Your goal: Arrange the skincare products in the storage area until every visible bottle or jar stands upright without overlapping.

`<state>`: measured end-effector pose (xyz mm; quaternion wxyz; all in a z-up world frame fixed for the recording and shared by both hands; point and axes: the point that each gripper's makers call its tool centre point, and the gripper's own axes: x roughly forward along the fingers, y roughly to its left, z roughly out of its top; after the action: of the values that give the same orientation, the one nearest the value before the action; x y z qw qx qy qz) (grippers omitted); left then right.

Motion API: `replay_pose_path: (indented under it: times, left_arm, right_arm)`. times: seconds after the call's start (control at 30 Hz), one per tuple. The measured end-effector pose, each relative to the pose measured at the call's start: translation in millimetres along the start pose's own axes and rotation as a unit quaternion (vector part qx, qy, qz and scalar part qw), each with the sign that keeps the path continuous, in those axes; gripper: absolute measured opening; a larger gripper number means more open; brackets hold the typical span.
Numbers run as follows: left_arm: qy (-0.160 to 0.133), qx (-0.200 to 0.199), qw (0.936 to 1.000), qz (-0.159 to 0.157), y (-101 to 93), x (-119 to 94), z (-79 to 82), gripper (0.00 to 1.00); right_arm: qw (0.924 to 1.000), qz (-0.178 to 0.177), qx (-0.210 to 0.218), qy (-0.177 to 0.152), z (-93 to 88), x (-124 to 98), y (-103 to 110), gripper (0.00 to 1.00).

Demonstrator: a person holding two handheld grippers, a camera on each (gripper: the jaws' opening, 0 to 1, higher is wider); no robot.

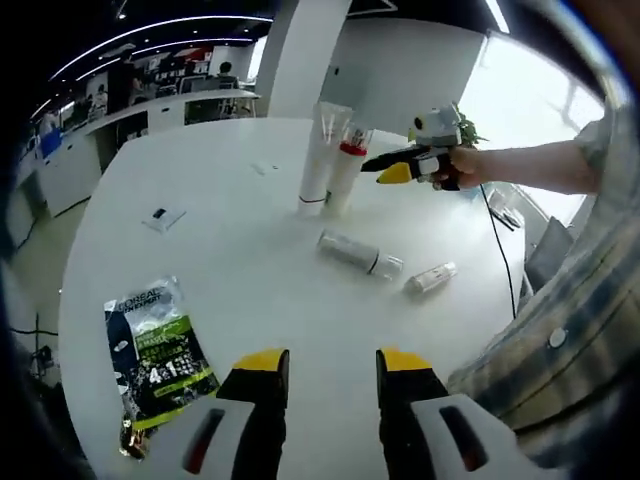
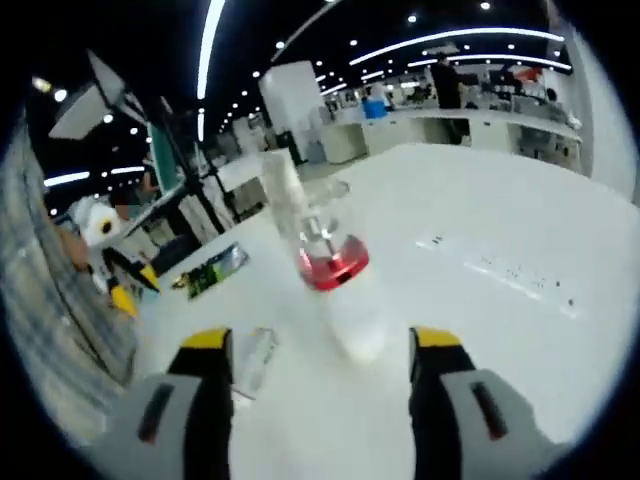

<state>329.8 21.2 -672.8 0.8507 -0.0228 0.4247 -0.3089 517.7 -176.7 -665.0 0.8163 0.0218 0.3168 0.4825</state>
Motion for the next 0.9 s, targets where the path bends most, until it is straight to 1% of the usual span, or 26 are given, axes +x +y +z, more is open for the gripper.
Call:
replay_pose_path:
  times: [0.07, 0.1, 0.17, 0.23, 0.3, 0.33, 0.37, 0.4, 0.43, 0.47, 0.57, 0.7, 0.77, 0.8, 0.83, 0.9]
  left_arm:
    - [-0.002, 0.004, 1.0, -0.002, -4.8, -2, -1.7, 0.36]
    - [-0.005, 0.007, 1.0, -0.003, -7.8, -5, -2.6, 0.36]
    - [-0.01, 0.011, 0.9999, -0.003, -11.8, -10, -3.8, 0.36]
    - [-0.016, 0.012, 0.9998, 0.001, -13.3, -16, -5.0, 0.36]
    - [-0.027, 0.001, 0.9996, 0.007, -12.7, -23, -3.3, 0.36]
    - [-0.048, -0.025, 0.9984, 0.014, -11.4, -30, 1.6, 0.36]
    - [-0.065, -0.036, 0.9971, 0.017, -10.7, -35, 5.8, 0.36]
    - [-0.083, -0.051, 0.995, 0.023, -9.5, -42, 9.4, 0.36]
    - [-0.093, -0.062, 0.9933, 0.029, -8.5, -48, 10.3, 0.37]
    - [-0.101, -0.065, 0.9922, 0.034, -7.8, -52, 10.9, 0.37]
    - [-0.114, -0.074, 0.9898, 0.043, -6.6, -61, 6.8, 0.37]
    - [-0.134, -0.082, 0.9856, 0.061, -2.0, -74, 1.7, 0.37]
    - [-0.158, -0.1, 0.9791, 0.079, 3.3, -83, 2.5, 0.37]
    - [-0.166, -0.108, 0.9768, 0.082, 4.5, -86, 2.2, 0.37]
    - [-0.176, -0.117, 0.9733, 0.09, 6.3, -92, 1.4, 0.37]
    - [-0.195, -0.131, 0.9671, 0.097, 7.3, -101, -1.2, 0.37]
  right_arm:
    - [0.9998, -0.01, 0.015, 0.004, -11.8, -9, 10, 0.74]
    - [0.9997, -0.015, 0.02, 0.001, -15.5, -12, 14, 0.76]
    - [0.998, -0.022, 0.055, -0.022, -23.5, -20, 29, 0.8]
    - [0.9966, -0.027, 0.074, -0.026, -29.2, -24, 36, 0.85]
    - [0.992, -0.041, 0.11, -0.045, -34.7, -30, 41, 0.9]
    - [0.9873, -0.052, 0.134, -0.067, -34.1, -34, 42, 0.92]
    - [0.9841, -0.058, 0.148, -0.079, -33.8, -36, 43, 0.94]
    - [0.9786, -0.065, 0.169, -0.098, -33.0, -40, 45, 0.95]
    - [0.9745, -0.067, 0.182, -0.114, -32.2, -41, 48, 0.97]
    - [0.973, -0.068, 0.186, -0.119, -32.3, -42, 51, 0.98]
    - [0.975, -0.072, 0.181, -0.108, -38.5, -38, 61, 0.99]
    - [0.975, -0.09, 0.183, -0.089, -47.6, -37, 63, 0.99]
    - [0.9781, -0.097, 0.17, -0.071, -54.4, -40, 65, 0.99]
    - [0.9801, -0.098, 0.161, -0.062, -57.1, -42, 65, 0.99]
    - [0.9824, -0.096, 0.154, -0.043, -63.1, -44, 65, 0.99]
    - [0.9841, -0.093, 0.15, -0.022, -65.0, -48, 64, 0.99]
